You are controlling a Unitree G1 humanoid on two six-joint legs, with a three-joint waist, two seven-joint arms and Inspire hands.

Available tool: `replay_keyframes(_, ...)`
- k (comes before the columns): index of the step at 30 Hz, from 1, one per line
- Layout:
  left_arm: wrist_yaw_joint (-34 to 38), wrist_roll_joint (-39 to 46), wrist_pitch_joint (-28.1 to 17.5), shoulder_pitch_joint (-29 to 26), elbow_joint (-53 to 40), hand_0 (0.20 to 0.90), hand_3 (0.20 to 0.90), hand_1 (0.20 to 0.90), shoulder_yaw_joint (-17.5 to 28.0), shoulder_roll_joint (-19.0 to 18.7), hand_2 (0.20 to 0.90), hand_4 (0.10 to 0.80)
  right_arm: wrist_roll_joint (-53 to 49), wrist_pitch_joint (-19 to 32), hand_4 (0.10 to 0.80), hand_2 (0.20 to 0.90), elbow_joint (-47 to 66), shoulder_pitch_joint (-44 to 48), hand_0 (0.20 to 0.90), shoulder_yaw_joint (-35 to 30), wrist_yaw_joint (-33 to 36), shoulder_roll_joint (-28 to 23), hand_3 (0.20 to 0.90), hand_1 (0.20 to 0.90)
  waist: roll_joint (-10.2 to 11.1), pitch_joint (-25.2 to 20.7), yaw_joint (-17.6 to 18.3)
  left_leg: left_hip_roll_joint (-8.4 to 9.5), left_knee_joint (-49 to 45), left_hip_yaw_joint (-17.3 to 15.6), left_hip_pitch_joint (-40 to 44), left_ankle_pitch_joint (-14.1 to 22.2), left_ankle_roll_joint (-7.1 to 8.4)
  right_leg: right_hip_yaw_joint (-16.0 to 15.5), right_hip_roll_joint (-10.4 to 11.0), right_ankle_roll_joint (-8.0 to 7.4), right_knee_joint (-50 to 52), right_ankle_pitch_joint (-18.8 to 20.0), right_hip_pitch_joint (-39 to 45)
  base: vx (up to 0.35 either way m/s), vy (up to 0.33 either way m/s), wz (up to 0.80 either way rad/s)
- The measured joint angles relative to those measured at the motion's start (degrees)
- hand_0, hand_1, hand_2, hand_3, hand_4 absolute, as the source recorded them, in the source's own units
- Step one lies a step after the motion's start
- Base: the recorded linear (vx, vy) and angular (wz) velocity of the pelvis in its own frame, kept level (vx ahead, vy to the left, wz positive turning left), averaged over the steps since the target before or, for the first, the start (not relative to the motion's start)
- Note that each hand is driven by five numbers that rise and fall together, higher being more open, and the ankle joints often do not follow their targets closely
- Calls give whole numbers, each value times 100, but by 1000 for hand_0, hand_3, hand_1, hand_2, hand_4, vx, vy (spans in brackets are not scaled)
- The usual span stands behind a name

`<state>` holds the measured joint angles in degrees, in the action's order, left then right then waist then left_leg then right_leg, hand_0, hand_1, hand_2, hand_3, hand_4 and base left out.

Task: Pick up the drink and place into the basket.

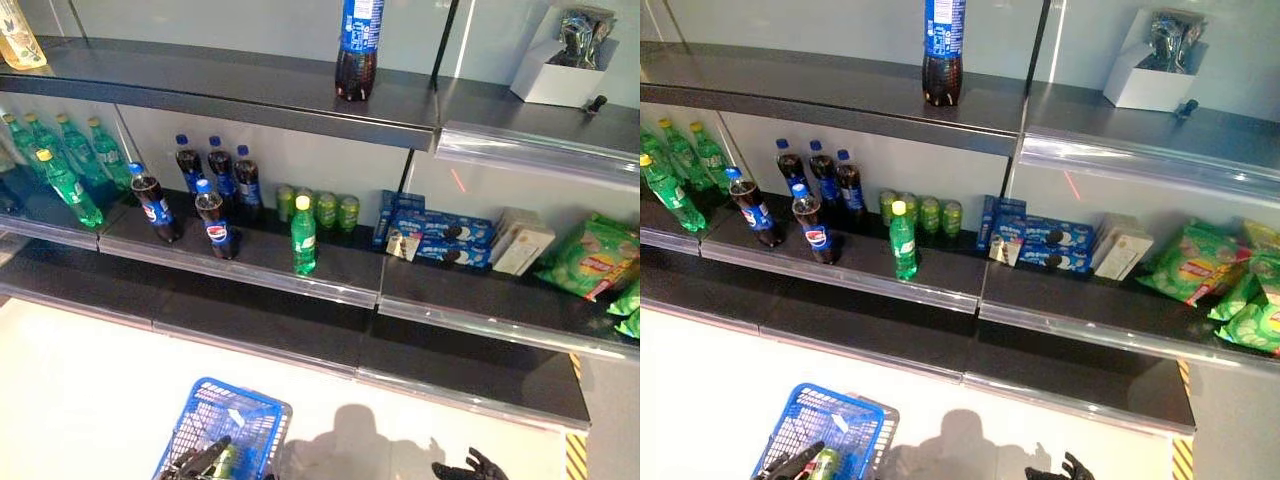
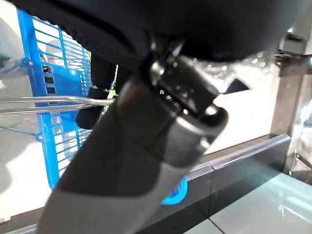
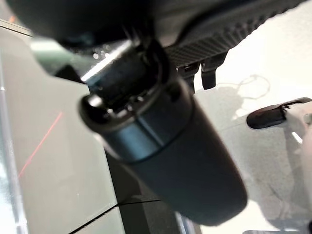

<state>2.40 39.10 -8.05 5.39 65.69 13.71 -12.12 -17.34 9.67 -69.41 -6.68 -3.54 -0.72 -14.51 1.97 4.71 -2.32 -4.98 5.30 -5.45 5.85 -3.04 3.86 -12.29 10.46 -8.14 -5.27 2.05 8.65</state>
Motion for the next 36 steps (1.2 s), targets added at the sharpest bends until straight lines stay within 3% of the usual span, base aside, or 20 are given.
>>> replay_keyframes(9,-340,-5,-20,-10,-1,300,200,300,-403,28,300,100,61,-187,800,900,-105,-14,900,12,-145,-159,900,900,-204,-92,-131,-36,-43,306,-107,-96,92,-287,-80,21,1,-49,47,-48,-29,16)
replay_keyframes(21,-572,-134,-20,-28,58,300,200,300,-442,49,300,100,92,-178,800,900,-111,42,900,32,-273,-201,900,900,-263,-70,-196,-75,-40,383,-104,-46,72,-358,-153,27,0,-147,139,11,-16,4)
replay_keyframes(26,-657,-120,-33,-48,32,300,200,300,-456,105,300,100,163,-152,800,900,-104,51,900,83,-297,-200,900,900,-331,-28,-383,-41,-45,483,-142,-115,171,-560,-149,2,3,-195,230,-6,17,20)
replay_keyframes(27,-698,-130,-54,-98,31,300,200,300,-494,122,300,100,162,-152,800,900,-118,35,900,153,-293,-198,900,900,-344,-18,-375,-23,-45,414,-241,-184,145,-759,-130,-16,12,-222,254,-67,97,76)
replay_keyframes(28,-728,-165,-51,-217,71,300,200,300,-545,124,300,100,159,-141,800,900,-134,7,900,157,-285,-183,900,900,-337,-4,-346,3,-60,45,-384,-304,64,-1014,-82,-1,33,-218,281,0,118,131)
replay_keyframes(30,-847,-322,-8,-524,105,300,200,300,-640,124,300,100,157,-142,800,900,-153,-62,900,185,-248,-162,900,900,-259,179,-274,-18,-120,-1149,-516,-184,-373,-1603,44,-17,35,-303,501,119,159,164)
replay_keyframes(31,-952,-530,-7,-575,98,300,200,300,-663,127,300,100,162,-140,800,900,-155,-135,900,242,-224,-153,900,900,-173,204,-186,27,-61,-1669,-479,-80,-471,-1885,167,-87,36,-372,537,215,243,157)
replay_keyframes(34,-1054,-580,-28,-527,93,300,200,300,-596,262,300,100,228,-137,800,900,-164,-118,900,241,-183,-262,900,900,-282,306,-114,186,-56,-1458,-484,-443,-243,-1779,253,-275,244,-566,679,230,209,94)
replay_keyframes(35,-1051,-567,-54,-488,94,300,200,300,-589,240,300,100,335,-136,800,900,-166,-106,900,224,-200,-259,900,900,-232,320,-133,295,-53,-1368,-470,-428,-290,-1688,357,-285,394,-598,696,130,118,44)
replay_keyframes(36,-1051,-567,-54,-488,94,300,200,300,-589,240,300,100,335,-136,800,900,-166,-106,900,224,-200,-259,900,900,-232,320,-133,295,-53,-1368,-470,-428,-290,-1688,357,-285,394,-598,696,146,142,39)
